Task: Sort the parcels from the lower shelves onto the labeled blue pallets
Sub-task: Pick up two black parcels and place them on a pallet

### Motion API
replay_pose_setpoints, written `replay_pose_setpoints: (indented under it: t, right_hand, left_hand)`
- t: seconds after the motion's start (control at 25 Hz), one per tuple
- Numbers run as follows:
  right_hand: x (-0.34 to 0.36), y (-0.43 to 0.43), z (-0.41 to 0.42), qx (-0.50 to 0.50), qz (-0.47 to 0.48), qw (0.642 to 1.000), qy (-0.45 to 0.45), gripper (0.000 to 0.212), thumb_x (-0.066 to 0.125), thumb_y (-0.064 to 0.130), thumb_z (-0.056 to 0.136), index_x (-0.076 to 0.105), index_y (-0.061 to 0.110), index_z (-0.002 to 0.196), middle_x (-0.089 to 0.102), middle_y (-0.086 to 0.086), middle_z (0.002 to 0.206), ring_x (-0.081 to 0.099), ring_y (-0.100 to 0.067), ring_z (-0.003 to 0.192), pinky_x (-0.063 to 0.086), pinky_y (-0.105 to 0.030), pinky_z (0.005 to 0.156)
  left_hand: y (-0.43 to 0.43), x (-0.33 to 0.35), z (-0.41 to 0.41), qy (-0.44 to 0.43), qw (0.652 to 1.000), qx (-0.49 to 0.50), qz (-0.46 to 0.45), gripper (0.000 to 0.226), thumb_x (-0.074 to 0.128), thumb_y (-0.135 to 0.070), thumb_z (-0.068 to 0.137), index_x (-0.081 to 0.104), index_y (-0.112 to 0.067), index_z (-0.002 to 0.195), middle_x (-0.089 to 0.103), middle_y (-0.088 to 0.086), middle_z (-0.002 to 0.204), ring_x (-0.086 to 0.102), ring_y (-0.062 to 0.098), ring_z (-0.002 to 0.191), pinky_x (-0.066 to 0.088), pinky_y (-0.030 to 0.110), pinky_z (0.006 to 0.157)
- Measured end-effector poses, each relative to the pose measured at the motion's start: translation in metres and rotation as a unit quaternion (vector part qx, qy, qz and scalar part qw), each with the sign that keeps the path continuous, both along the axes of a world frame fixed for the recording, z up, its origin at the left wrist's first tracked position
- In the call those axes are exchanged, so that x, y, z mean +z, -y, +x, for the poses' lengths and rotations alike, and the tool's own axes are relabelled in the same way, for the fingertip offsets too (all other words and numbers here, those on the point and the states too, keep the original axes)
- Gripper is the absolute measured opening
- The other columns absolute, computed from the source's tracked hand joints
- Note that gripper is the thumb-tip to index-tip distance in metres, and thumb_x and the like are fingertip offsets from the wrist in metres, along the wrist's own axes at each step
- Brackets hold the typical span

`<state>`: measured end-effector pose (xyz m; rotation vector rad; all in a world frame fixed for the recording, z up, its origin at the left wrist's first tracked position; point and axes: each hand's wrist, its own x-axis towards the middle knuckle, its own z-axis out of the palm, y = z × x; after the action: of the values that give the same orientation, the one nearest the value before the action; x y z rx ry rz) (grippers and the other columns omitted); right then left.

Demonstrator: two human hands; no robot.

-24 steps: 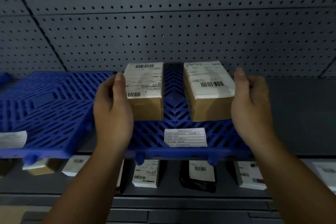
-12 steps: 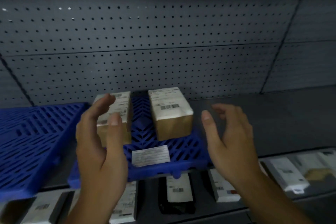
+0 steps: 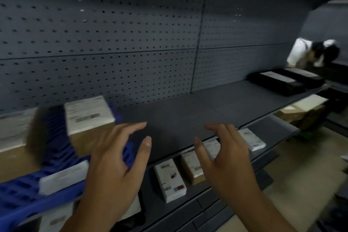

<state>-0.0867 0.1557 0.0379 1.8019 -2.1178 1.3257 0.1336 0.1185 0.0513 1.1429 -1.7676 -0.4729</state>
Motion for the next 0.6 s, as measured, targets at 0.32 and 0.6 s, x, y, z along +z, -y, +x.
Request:
replay_pose_setpoints:
  t: [0.32, 0.6]
  right_hand:
    - [-0.019, -0.015, -0.188, -0.110, 0.024, 0.993, 0.023, 0.022, 0.055, 0.056, 0.088, 0.054, 0.044, 0.107, 0.051, 0.023, 0.107, 0.051, -0.007, 0.107, 0.034, -0.032, 0.087]
    - [-0.018, -0.019, -0.395, -0.193, 0.027, 0.981, 0.020, 0.017, 0.062, 0.052, 0.081, 0.051, 0.046, 0.092, 0.046, 0.026, 0.093, 0.057, -0.010, 0.093, 0.045, -0.037, 0.077]
  left_hand:
    - [0.038, -0.006, -0.208, 0.019, 0.995, -0.095, -0.011, 0.027, 0.048, -0.064, 0.091, 0.064, -0.051, 0.108, 0.054, -0.039, 0.121, 0.043, -0.014, 0.119, 0.043, 0.031, 0.096]
    - [0.062, -0.003, -0.439, -0.017, 0.987, -0.151, 0.045, 0.030, 0.049, -0.069, 0.084, 0.066, -0.051, 0.102, 0.051, -0.042, 0.120, 0.047, -0.010, 0.115, 0.041, 0.025, 0.091]
